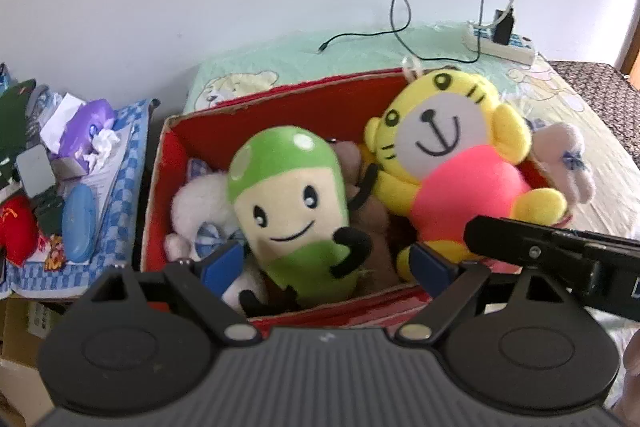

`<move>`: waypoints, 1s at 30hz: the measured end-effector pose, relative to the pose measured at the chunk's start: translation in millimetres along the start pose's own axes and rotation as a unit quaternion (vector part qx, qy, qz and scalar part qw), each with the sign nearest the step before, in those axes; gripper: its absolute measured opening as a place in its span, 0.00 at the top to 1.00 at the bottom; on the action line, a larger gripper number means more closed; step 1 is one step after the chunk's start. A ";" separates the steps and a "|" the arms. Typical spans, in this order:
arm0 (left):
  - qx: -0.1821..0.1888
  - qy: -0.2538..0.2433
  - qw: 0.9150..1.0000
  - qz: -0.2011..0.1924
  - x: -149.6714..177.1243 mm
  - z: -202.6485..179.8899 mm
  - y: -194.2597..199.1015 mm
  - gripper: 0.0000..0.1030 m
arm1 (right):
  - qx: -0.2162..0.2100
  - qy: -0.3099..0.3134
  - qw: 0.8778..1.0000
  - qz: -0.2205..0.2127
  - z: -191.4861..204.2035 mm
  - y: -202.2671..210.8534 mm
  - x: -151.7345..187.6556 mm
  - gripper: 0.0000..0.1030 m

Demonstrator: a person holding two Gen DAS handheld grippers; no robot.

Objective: Organize objects
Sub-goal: 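Open both grippers to release the green plush and lift away, then move both grippers to the white bunny plush with the blue bow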

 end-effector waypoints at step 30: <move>0.120 -0.040 0.992 -0.018 -46.3 -176.3 14.0 0.09 | 0.057 -0.080 0.995 0.001 -149.7 93.8 -48.8 0.64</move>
Point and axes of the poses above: each gripper's, at about its wrist camera, not at the fingertips, and y roughly against the way its jaws point, z to its left, x to its underside, the point moved 7 cm from there along -y, roughly the way its jaws point, and after that the axes turned 13 degrees about -z, right-handed, at the moved point
